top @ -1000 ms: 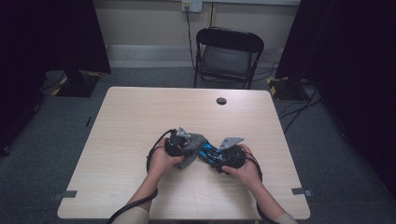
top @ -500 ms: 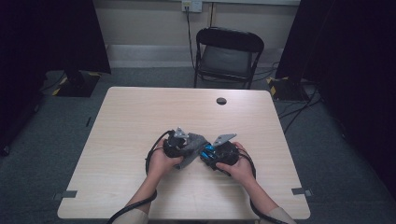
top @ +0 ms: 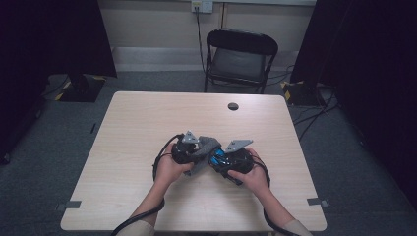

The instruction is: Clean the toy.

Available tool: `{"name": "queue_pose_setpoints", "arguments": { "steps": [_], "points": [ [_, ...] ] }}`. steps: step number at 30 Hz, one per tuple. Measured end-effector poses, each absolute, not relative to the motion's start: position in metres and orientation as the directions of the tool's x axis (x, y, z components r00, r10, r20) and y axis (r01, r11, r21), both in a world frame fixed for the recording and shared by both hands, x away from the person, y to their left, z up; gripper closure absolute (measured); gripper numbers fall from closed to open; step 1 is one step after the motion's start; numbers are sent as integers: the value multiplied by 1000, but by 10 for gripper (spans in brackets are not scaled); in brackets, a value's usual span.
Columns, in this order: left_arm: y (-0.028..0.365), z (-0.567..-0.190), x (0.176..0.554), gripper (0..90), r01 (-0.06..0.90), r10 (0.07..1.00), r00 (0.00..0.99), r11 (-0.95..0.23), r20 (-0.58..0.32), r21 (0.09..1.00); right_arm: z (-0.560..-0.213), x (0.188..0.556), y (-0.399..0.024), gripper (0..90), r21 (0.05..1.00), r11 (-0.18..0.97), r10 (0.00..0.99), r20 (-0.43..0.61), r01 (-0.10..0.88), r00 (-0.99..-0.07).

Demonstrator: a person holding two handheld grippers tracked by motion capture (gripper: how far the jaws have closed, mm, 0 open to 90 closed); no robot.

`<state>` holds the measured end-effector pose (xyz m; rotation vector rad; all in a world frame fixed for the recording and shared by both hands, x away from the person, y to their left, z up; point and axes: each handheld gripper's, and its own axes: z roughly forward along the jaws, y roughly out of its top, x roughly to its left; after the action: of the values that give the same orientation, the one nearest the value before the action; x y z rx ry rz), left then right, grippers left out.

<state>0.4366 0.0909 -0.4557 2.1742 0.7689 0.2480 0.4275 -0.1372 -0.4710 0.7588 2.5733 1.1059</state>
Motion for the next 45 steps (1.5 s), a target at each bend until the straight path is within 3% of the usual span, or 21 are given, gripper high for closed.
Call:
{"name": "queue_pose_setpoints", "arguments": {
  "steps": [15,27,45],
  "points": [
    [96,-449,417,714,409,565,823,-516,-59,753,-464,433,-149,257,743,527,618,-2,413,-786],
    [124,-436,423,706,432,689,722,-373,-66,821,-449,430,-162,257,794,452,601,67,408,-796],
    [110,-433,425,705,413,694,719,-398,-25,819,-433,426,-170,257,843,381,577,104,380,-810]
  ]
}}
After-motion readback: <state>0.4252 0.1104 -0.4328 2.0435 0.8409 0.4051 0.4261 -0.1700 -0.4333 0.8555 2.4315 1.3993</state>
